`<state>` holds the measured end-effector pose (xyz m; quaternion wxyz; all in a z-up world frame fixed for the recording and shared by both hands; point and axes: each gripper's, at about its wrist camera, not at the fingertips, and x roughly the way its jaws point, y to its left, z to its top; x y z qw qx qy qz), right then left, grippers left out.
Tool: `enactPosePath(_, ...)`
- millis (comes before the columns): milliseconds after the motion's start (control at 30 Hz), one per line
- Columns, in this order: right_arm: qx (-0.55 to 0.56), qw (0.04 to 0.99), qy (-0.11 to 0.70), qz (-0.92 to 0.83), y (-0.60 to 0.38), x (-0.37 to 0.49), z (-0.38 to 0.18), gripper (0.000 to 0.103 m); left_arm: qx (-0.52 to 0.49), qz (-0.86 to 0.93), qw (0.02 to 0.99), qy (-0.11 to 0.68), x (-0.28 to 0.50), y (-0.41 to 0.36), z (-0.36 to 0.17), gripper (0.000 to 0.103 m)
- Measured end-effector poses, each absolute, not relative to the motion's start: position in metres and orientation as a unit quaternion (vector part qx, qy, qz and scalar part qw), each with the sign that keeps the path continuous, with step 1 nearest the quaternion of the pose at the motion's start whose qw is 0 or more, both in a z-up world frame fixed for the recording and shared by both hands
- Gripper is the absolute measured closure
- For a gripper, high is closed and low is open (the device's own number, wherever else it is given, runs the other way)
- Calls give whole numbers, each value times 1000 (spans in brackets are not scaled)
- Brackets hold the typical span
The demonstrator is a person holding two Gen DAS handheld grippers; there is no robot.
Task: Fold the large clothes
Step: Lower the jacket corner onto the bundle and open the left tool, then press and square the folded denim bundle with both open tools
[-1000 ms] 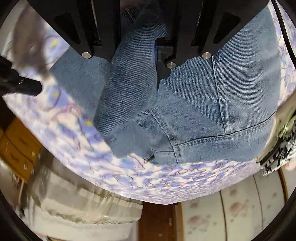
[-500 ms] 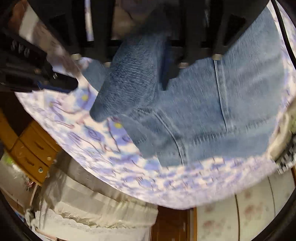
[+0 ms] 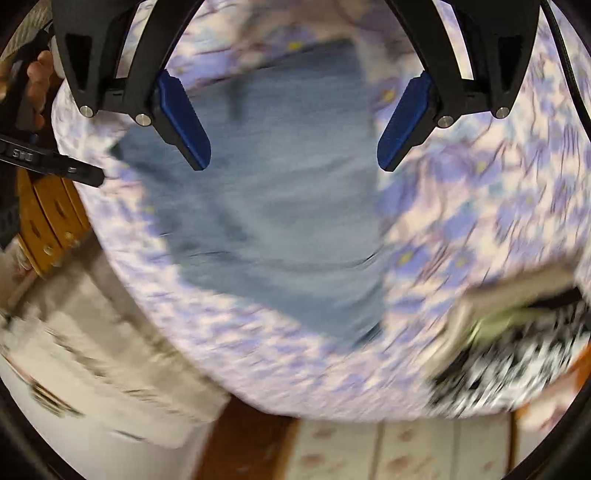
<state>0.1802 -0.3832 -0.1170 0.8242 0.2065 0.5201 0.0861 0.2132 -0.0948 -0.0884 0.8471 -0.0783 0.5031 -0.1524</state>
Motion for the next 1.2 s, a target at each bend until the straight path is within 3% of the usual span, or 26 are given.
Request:
enactPosePath(300,262,760,582,126,-370,230,-176,61,-106,-146,817,548,234,-77,-135,12)
enactPosePath(333,261,758,585,124,-367,234,-182,65,-113,-150,816,546,236,-78,-136,14)
enactPosePath(400,244,767,583,112,-363,237,-185,93,-113,-155,819,541,240,-82,-139,23)
enactPosePath(433,241,774,576,109,-364,234,-181,93,-112,-161,818,540,242,-85,-139,31)
enactPosePath(567,200,834,505,97,-370,204,-132,94,-107,-166,825,529,238,-94,-130,35)
enactPosePath(667,187,834,513,82,-378,201,-142,94,-71,-166,838,515,232,-107,-132,36)
enactPosePath(767,194,795,569,74,-378,210,-177,92,-37,-151,845,511,231,-115,-139,36)
enactPosePath(867,189,807,556,63,-382,211,-159,87,-41,-160,837,521,234,-111,-133,36)
enactPosePath(1000,187,836,513,55,-393,219,-131,56,-47,-181,828,529,244,-106,-123,30)
enactPosePath(1200,197,828,524,32,-398,276,-152,54,-111,-152,828,529,293,-92,-126,28)
